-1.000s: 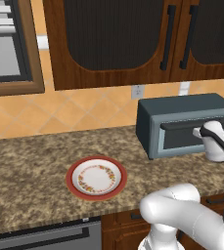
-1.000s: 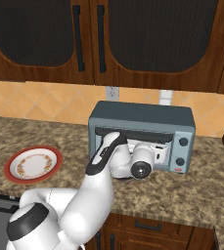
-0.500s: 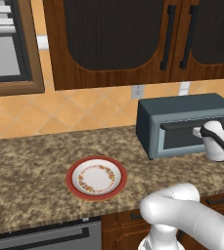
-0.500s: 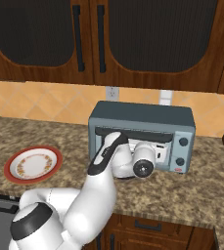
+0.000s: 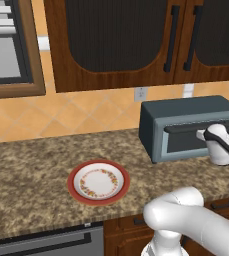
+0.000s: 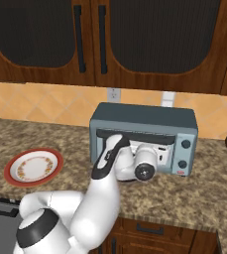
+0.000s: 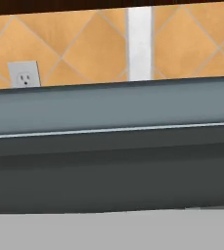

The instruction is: Pick up the kebab skewer and baguette bread, and place them inside the toaster oven. Close the toaster oven door and start by setting the timer.

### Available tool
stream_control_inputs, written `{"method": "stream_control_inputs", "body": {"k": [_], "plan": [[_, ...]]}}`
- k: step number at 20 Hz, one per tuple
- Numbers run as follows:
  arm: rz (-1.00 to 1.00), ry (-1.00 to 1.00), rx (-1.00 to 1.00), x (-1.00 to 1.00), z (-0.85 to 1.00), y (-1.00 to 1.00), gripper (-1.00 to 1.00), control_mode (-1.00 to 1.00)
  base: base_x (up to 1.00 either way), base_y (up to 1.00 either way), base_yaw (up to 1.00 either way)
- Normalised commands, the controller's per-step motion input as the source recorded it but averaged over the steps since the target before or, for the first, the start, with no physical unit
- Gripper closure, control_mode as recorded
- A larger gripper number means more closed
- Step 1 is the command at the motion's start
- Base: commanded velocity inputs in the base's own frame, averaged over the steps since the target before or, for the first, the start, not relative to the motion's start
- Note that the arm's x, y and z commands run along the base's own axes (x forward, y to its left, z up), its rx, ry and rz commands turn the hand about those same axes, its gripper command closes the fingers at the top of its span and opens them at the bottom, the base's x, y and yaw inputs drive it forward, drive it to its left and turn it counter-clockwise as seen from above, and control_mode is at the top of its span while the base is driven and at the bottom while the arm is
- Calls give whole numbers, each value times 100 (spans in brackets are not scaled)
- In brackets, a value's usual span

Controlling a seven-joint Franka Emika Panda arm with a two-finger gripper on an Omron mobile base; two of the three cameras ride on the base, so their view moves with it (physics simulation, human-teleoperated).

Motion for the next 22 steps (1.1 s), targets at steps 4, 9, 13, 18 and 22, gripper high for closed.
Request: {"method": "stream_control_inputs", "body": {"k": [4, 9, 13, 18, 22], "plan": [[0, 0, 0, -26, 0, 0, -100, -100, 0, 0, 0], [0, 0, -1, -45, 14, -12, -100, -100, 0, 0, 0], [0, 0, 0, -10, 26, -25, -100, -100, 0, 0, 0], [1, 6, -2, -31, 35, -43, -100, -100, 0, 0, 0], [1, 1, -1, -49, 0, -54, -100, -100, 0, 0, 0]]}}
